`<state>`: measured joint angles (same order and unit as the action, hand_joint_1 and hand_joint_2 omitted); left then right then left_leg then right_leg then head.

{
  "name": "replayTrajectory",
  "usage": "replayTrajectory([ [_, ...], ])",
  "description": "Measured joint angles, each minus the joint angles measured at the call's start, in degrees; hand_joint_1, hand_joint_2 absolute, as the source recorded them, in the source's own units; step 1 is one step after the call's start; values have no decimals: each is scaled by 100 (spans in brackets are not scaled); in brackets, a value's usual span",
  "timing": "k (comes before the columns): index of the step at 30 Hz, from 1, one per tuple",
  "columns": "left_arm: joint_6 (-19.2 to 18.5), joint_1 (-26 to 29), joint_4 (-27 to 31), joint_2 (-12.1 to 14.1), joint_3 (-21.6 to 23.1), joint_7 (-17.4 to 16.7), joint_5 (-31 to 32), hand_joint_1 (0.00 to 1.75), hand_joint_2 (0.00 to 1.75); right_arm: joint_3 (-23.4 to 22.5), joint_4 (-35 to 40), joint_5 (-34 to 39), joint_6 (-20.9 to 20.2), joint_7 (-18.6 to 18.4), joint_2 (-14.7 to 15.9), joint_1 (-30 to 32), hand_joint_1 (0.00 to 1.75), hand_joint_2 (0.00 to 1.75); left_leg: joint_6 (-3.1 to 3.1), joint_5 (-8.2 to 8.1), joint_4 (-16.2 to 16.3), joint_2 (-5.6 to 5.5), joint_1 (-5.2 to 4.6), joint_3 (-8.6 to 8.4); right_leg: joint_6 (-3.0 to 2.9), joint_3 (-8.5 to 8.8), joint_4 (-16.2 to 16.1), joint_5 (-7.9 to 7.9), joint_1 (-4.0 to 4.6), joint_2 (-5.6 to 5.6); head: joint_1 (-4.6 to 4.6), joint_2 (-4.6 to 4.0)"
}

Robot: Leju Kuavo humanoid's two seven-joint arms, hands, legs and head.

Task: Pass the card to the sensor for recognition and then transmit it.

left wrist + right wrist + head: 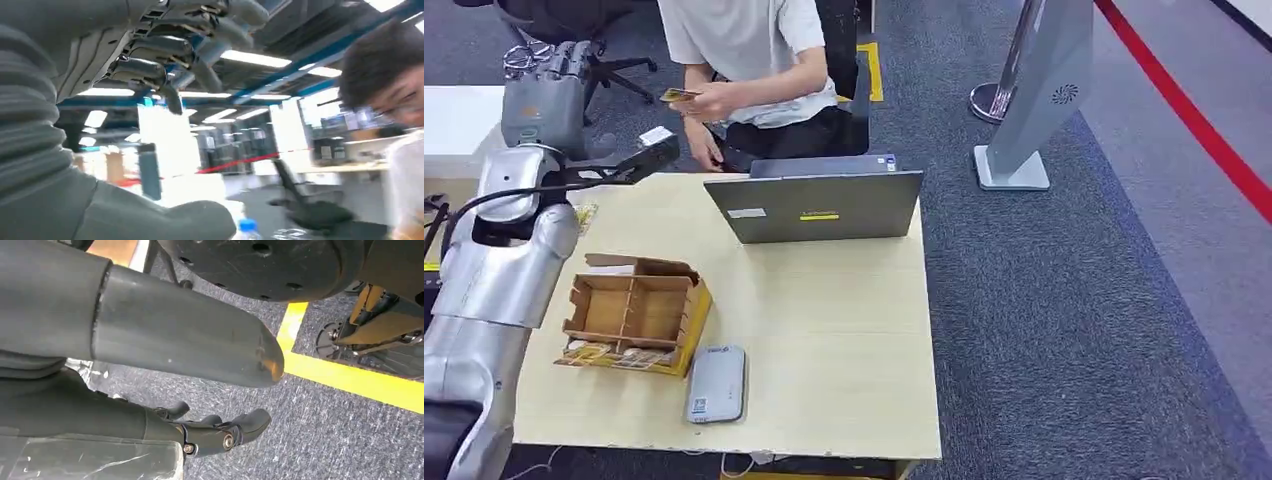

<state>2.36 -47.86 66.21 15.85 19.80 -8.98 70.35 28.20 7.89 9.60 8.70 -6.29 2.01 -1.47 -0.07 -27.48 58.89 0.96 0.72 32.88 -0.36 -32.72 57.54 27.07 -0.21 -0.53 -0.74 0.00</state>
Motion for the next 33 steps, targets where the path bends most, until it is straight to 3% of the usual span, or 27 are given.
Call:
replayTrajectory([
  [5,-43,863,1386,400,0,350,-411,0,175,-13,-28,184,87,101,-7,25,0,0,0,-6,-6,7,0,8,1,-2,0,3,-1,4,2,0],
  [7,221,1691,2308,833,-30,624,-396,0,175,-35,-68,331,146,166,-17,28,0,0,-8,-28,-23,41,-12,-21,-2,2,0,8,-15,42,20,-2],
  [8,438,2191,2737,1039,-64,763,-338,0,175,-53,-85,404,168,206,-26,58,0,0,-5,-33,-23,63,-13,-34,-4,6,0,15,-15,63,-13,0],
  [11,870,3520,3661,1506,-144,1076,-216,0,175,-76,-162,640,210,314,-39,88,0,0,-7,-38,-23,54,-10,-31,3,4,-2,34,-14,56,-9,0],
  [16,1215,5359,4406,1946,-205,1263,-141,0,175,-103,-271,874,227,391,-39,84,0,0,-3,-51,-24,50,-9,-27,6,1,-3,49,-12,49,-11,0],
  [20,1003,6302,4646,2329,-199,1329,-606,0,175,-103,-354,1031,203,372,-39,80,0,0,-2,-54,-24,39,-8,-25,6,3,-3,50,-12,38,-11,0],
  [23,1001,6731,4716,2624,-181,1281,-958,0,175,-103,-400,1121,149,374,-37,79,0,0,-3,-54,-24,24,-7,-24,6,5,-3,51,-11,20,-9,0],
  [27,835,6869,4699,2719,-112,977,-1056,0,175,-94,-420,1191,140,409,-37,69,0,0,0,-50,-24,8,-8,-25,6,12,-3,51,-11,4,-11,0],
  [29,780,6729,4547,2616,-57,801,-869,0,175,-59,-424,1193,140,413,-37,52,0,0,1,-47,-23,1,-9,-26,7,16,-4,50,-12,-3,-4,0],
  [33,822,6326,3970,2122,42,513,-373,0,175,35,-433,1228,131,411,-37,16,0,0,7,-42,-22,-4,-10,-26,9,19,-4,46,-13,-10,-4,0],
])
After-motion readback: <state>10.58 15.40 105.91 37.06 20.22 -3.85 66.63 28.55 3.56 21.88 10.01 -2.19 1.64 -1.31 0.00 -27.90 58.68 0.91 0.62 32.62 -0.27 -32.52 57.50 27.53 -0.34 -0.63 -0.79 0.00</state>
